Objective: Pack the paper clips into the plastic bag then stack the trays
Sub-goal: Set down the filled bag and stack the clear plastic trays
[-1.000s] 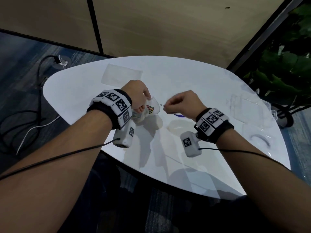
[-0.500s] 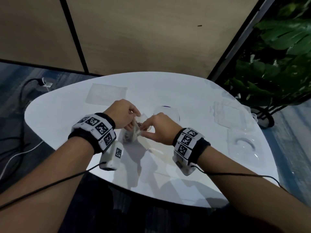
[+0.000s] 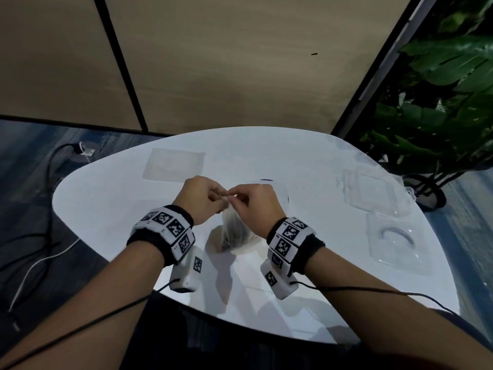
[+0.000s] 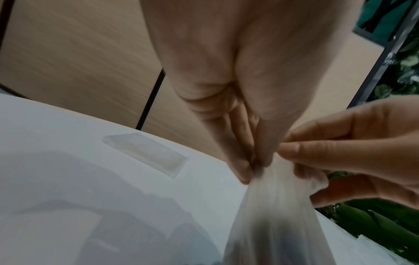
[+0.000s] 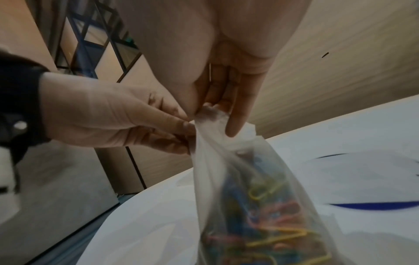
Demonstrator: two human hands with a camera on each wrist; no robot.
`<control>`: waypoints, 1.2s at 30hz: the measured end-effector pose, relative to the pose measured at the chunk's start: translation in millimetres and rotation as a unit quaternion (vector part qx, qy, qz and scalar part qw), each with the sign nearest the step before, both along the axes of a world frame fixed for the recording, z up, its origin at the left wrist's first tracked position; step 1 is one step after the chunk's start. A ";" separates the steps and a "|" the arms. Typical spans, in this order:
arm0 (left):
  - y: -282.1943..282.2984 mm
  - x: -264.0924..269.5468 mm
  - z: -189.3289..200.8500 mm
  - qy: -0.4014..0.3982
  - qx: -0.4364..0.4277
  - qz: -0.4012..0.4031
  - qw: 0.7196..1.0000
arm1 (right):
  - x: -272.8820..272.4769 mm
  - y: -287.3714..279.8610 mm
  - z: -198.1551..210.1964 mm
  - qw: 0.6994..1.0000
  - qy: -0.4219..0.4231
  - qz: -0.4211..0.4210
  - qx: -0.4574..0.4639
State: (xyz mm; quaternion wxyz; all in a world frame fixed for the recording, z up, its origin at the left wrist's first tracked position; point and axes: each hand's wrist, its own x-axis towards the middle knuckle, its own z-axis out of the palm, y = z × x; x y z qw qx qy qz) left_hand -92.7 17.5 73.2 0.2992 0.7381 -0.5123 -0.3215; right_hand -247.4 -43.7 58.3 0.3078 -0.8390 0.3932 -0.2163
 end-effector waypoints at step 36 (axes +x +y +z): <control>-105.7 108.2 -120.1 -0.315 0.162 0.059 0.933 | -240.3 -178.2 -81.6 0.851 0.388 -0.337 0.105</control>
